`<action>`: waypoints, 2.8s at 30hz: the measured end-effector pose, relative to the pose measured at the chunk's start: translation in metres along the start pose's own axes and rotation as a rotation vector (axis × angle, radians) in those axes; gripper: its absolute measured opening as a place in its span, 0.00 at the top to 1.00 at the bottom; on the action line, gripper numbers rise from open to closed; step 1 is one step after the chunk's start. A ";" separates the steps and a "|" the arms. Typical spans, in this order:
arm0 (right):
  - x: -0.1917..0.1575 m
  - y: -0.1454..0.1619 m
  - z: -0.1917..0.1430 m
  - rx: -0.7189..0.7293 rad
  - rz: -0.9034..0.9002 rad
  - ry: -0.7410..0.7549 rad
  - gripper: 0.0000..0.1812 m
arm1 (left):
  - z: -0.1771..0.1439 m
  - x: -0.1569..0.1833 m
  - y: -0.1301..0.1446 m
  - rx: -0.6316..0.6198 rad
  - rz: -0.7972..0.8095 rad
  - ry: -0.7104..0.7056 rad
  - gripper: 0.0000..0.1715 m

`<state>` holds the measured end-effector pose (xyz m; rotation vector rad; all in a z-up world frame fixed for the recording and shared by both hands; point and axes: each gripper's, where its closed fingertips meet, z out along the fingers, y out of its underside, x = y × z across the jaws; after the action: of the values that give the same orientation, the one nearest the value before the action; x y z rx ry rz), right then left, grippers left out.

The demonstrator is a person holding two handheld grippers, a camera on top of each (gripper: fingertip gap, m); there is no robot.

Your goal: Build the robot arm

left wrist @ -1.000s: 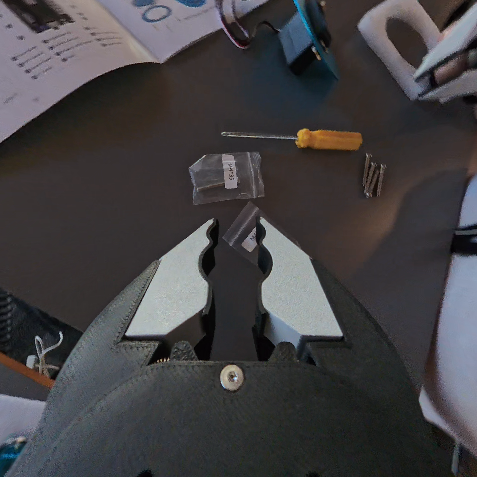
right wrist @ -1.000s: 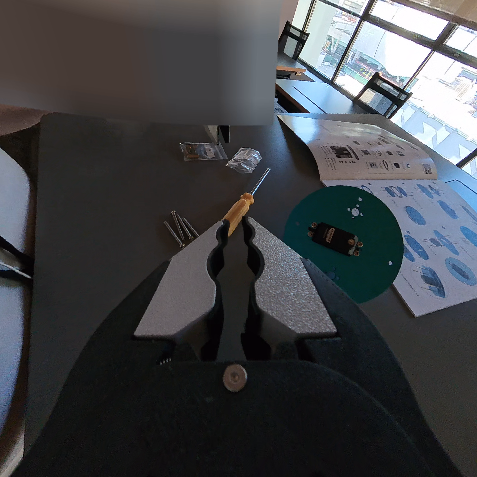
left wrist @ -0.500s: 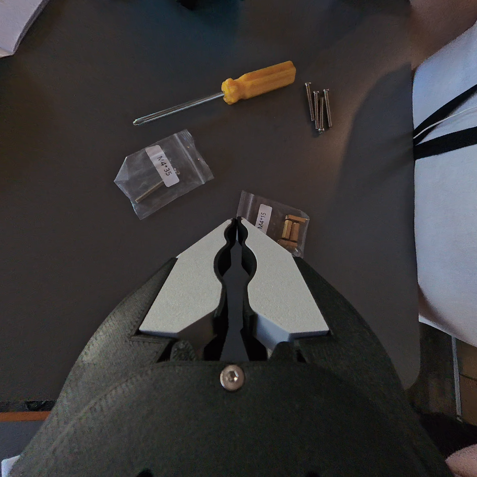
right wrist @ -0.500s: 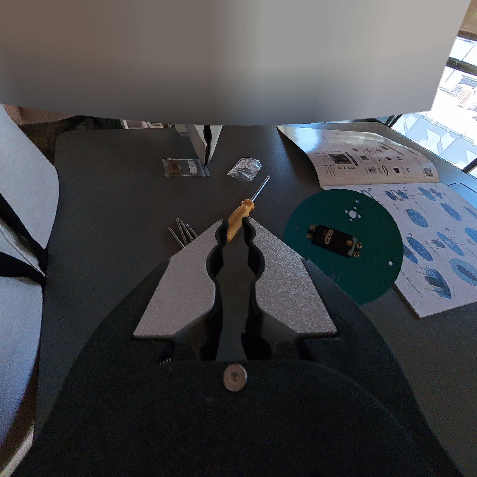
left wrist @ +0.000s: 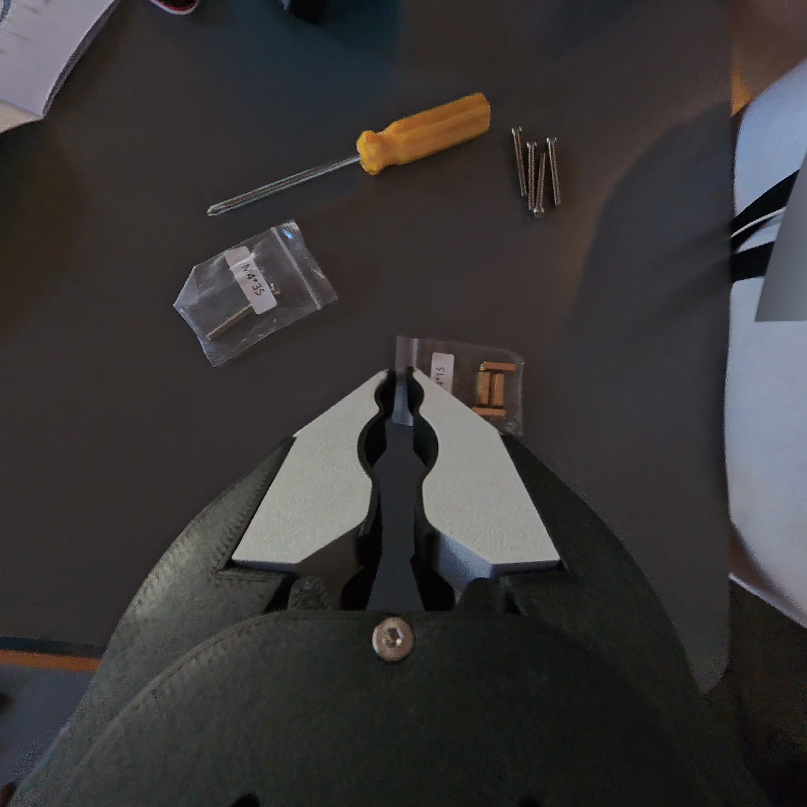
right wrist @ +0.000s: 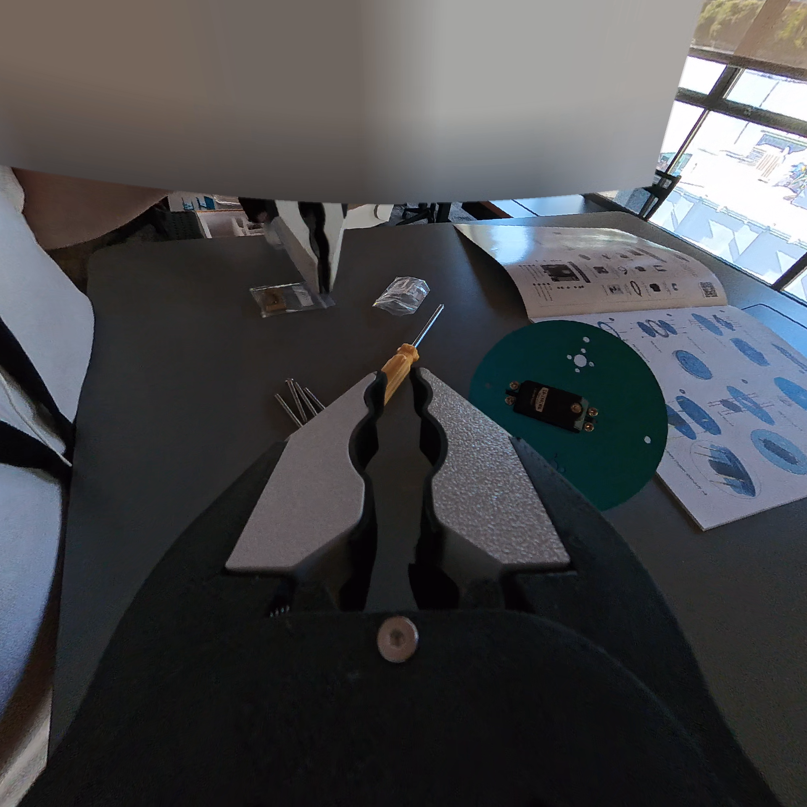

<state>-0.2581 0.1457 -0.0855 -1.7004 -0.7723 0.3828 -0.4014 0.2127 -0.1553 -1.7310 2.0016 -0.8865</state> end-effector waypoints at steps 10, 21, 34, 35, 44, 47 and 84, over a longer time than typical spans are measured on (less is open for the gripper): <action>0.004 -0.003 -0.002 0.027 0.030 0.000 0.94 | 0.001 0.008 0.001 -0.018 0.110 -0.114 1.00; -0.002 0.001 0.002 -0.008 -0.014 -0.016 0.94 | -0.011 0.012 -0.017 0.113 0.006 -0.081 1.00; -0.066 -0.031 0.072 -0.161 0.017 -0.355 0.85 | -0.031 0.033 -0.036 0.232 -0.010 -0.061 1.00; -0.070 -0.032 0.081 -0.196 0.021 -0.379 0.84 | -0.031 0.035 -0.037 0.233 0.003 -0.059 1.00; -0.087 -0.023 0.115 -0.316 0.187 -0.505 1.00 | -0.038 0.046 -0.049 0.299 -0.061 -0.058 1.00; -0.078 -0.023 0.110 -0.291 0.236 -0.432 1.00 | -0.061 0.045 -0.051 0.459 -0.314 -0.104 1.00; -0.081 -0.024 0.095 -0.445 0.081 -0.607 1.00 | -0.023 0.047 -0.057 0.268 -0.041 -0.142 0.91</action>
<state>-0.3832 0.1638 -0.1004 -2.0588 -1.3041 0.8567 -0.3818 0.1694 -0.0945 -1.6393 1.6782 -0.9662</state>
